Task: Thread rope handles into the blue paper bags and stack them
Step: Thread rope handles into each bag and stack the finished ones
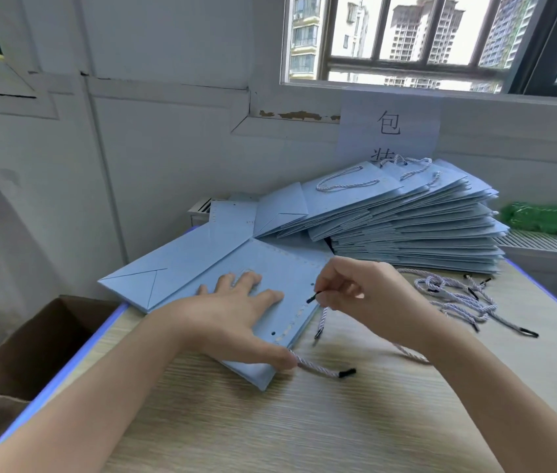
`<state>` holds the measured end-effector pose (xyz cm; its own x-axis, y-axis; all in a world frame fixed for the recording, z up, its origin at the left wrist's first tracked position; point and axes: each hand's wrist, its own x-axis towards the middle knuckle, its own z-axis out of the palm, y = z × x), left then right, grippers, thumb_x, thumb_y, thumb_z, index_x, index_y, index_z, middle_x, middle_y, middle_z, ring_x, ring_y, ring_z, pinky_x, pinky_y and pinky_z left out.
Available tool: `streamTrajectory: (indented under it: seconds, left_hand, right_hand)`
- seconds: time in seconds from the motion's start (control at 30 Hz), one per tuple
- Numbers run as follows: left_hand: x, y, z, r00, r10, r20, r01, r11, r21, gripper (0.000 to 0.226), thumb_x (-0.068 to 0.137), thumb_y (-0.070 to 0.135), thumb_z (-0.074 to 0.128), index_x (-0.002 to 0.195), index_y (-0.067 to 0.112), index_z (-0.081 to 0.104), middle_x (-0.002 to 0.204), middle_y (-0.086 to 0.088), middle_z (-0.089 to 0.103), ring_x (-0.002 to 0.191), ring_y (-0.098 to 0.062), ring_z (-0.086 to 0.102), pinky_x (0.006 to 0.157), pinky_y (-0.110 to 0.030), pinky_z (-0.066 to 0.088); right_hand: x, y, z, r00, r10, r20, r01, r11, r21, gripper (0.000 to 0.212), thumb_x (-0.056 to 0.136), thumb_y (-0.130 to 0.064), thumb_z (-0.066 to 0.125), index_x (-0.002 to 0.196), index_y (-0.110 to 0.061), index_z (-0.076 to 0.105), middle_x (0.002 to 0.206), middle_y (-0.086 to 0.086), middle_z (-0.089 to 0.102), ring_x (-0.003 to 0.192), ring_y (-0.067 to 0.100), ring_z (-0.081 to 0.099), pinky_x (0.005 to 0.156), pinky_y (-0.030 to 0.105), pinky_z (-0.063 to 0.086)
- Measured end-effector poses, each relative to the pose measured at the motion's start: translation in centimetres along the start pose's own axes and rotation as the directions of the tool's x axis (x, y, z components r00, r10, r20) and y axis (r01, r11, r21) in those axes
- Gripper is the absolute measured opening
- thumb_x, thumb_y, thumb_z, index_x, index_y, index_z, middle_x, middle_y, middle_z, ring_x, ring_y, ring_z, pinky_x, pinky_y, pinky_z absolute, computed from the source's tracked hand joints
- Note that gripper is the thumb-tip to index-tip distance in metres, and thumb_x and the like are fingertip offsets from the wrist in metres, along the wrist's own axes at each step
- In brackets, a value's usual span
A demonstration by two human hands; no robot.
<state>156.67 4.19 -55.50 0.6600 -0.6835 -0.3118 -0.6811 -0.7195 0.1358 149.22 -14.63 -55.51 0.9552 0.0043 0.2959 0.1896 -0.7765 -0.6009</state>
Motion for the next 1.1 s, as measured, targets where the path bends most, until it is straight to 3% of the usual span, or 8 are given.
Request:
streamTrajectory:
  seconds: [0.13,0.53,0.83,1.1]
  left_hand:
    - [0.2,-0.1,0.2,1.000,0.005,-0.014,-0.005,1.000,-0.002,0.092,0.077,0.075,0.049,0.149,0.041,0.004,0.157,0.010,-0.009,0.145,-0.014,-0.011,0.118,-0.049,0.005]
    - [0.2,-0.2,0.5,0.998,0.034,-0.057,-0.037,0.998,-0.044,0.072,0.078,0.069,0.054,0.136,0.035,0.030,0.156,0.009,0.000,0.145,-0.016,-0.004,0.116,-0.052,0.007]
    - [0.3,-0.4,0.3,0.995,0.057,-0.086,-0.063,0.996,-0.065,0.066,0.078,0.064,0.059,0.132,0.035,0.034,0.153,0.009,0.008,0.142,-0.013,0.005,0.113,-0.045,0.016]
    - [0.2,-0.4,0.1,0.992,0.071,-0.108,-0.081,0.992,-0.097,0.062,0.076,0.064,0.062,0.127,0.037,0.037,0.148,0.013,0.015,0.138,-0.009,0.010,0.108,-0.039,0.023]
  right_hand:
    - [0.1,-1.3,1.9,0.993,-0.093,0.072,0.095,0.995,-0.025,0.006,0.086,-0.008,0.065,0.087,-0.013,0.069,0.072,-0.017,0.058,0.066,-0.010,0.053,0.066,0.006,0.038]
    - [0.8,-1.5,4.7,0.990,-0.108,0.096,0.100,0.992,0.076,0.012,0.083,-0.003,0.065,0.082,-0.014,0.069,0.075,-0.010,0.062,0.070,-0.001,0.056,0.067,0.008,0.041]
    - [0.8,-1.6,5.2,0.947,-0.273,0.170,0.280,0.960,-0.023,0.024,0.082,0.004,0.059,0.090,-0.012,0.075,0.086,-0.021,0.051,0.074,-0.018,0.050,0.069,0.002,0.034]
    - [1.1,-1.1,4.8,0.974,-0.195,0.117,0.201,0.979,-0.040,0.014,0.083,-0.005,0.065,0.090,-0.014,0.073,0.075,-0.027,0.052,0.067,-0.011,0.052,0.066,0.005,0.037]
